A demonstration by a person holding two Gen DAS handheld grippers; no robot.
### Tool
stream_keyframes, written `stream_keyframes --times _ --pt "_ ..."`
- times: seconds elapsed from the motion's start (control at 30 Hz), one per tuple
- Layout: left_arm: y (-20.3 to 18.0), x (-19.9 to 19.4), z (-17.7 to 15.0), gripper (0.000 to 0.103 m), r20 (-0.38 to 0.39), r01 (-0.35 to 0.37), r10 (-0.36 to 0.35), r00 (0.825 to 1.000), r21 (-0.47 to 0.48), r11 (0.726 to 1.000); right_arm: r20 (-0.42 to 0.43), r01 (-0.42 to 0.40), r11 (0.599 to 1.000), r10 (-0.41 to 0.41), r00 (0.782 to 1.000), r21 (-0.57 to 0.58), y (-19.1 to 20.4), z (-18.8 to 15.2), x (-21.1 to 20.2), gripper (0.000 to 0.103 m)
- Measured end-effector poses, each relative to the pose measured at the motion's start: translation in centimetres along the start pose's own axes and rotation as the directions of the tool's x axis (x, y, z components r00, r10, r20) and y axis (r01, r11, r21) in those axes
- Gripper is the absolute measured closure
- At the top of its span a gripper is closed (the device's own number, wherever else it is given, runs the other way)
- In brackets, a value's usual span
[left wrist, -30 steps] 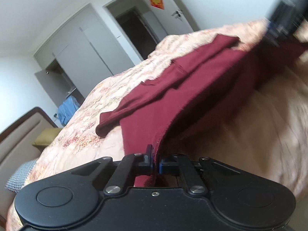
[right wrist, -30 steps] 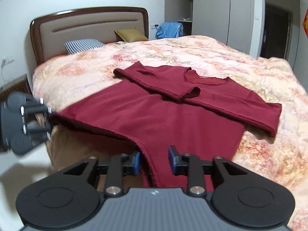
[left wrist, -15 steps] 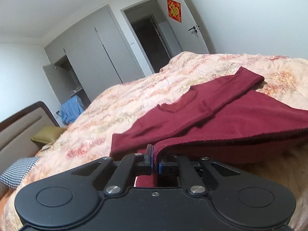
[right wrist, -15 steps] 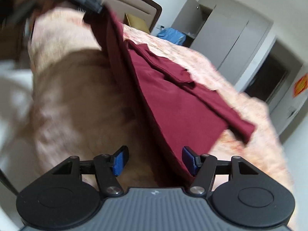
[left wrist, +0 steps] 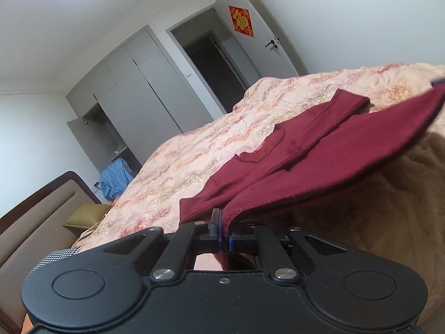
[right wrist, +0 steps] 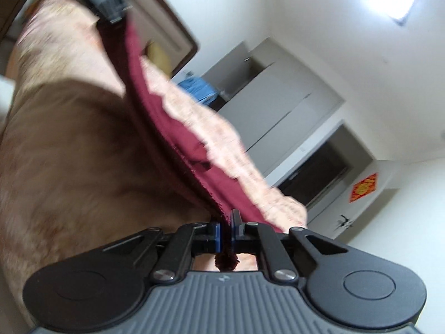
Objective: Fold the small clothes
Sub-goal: 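Lift the hem with the left tool while the right tool lifts, folding toward the collar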
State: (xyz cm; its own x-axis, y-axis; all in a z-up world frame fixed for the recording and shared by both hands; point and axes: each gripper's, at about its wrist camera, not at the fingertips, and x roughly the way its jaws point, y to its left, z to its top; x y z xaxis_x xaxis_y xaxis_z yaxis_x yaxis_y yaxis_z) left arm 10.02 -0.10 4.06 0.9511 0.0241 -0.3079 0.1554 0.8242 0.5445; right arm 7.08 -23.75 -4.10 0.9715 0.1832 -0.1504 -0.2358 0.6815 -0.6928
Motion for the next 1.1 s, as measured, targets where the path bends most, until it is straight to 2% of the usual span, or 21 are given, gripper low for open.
stream_keyframes --times 0.2,0.33,0.43,0.57,0.77,0.87,1.0,1.1 --pt "0.2 -4.5 0.1 0.099 0.043 0.014 -0.013 0.999 -0.013 1.000 0.012 0.000 0.992 -0.001 1.000 0.125 -3.3 1.3 -2.3 0.096" --pt "0.2 -9.1 0.1 0.099 0.051 0.058 -0.057 0.997 -0.013 0.998 -0.002 -0.074 0.973 0.076 0.997 0.217 -5.6 1.5 -6.7 0.096" --pt "0.4 -12.8 0.1 0.099 0.052 0.101 -0.100 0.994 -0.019 0.995 0.023 -0.121 0.952 0.119 0.993 0.282 -6.9 1.4 -10.8 0.096" --pt "0.8 -14.4 0.3 0.099 0.046 0.152 -0.149 0.988 -0.070 0.986 0.013 -0.141 0.935 0.145 0.989 0.326 -8.1 1.3 -13.2 0.096" --pt "1.4 -11.7 1.6 0.098 0.037 0.145 -0.141 0.989 -0.159 0.976 0.026 -0.164 0.897 0.168 0.985 0.411 -10.6 1.4 -10.7 0.095" --pt "2.2 -9.9 3.1 0.098 0.054 0.142 -0.135 0.989 -0.167 0.976 0.031 -0.175 0.878 0.180 0.983 0.446 -12.7 1.6 -8.8 0.095" --pt "4.1 -4.3 6.2 0.097 0.035 0.120 -0.115 0.993 -0.175 0.977 0.004 -0.156 0.903 0.169 0.986 0.400 -15.4 3.4 -2.9 0.095" --pt "5.7 1.1 8.3 0.089 -0.003 0.113 -0.116 0.993 -0.196 0.974 -0.039 -0.150 0.904 0.181 0.983 0.400 -17.4 4.6 2.7 0.095"
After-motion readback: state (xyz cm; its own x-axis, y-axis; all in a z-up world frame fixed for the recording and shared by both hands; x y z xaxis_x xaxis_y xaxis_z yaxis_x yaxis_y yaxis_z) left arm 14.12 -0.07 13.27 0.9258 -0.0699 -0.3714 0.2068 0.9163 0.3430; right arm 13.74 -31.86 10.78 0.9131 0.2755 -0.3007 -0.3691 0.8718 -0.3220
